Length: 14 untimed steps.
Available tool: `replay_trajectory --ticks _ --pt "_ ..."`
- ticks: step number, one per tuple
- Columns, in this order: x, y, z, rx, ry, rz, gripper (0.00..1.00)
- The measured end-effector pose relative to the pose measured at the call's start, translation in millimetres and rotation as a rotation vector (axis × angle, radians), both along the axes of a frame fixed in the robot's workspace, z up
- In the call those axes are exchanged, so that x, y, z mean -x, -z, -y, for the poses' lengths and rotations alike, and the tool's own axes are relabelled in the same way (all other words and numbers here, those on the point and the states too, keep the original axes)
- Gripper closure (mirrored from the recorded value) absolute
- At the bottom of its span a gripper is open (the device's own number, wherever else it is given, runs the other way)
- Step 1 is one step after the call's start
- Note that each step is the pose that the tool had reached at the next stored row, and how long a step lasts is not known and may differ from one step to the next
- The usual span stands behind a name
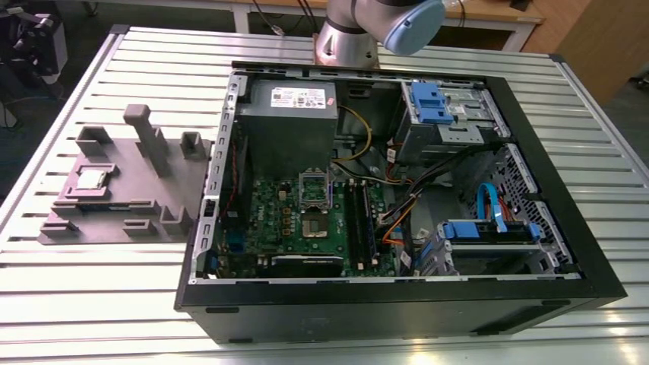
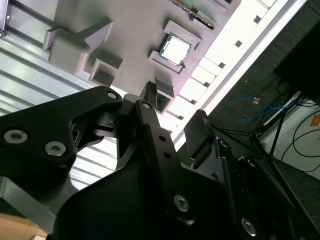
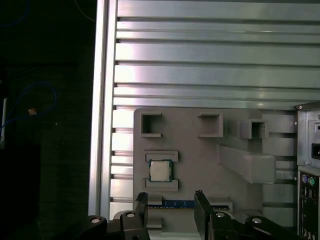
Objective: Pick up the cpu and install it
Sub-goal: 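Pick up the cpu and move it towards the insertion slot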
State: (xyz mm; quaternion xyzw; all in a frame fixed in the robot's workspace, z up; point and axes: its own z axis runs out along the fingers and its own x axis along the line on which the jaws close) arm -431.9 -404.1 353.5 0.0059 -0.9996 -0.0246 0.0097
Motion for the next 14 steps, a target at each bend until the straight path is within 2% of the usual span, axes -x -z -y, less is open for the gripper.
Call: replay_trajectory --ticks 8,14 --pt "0.7 1.7 0.3 0.0 -0.005 0.0 0.5" --pt "2.6 7.5 1.0 0.0 -0.019 0.0 0.5"
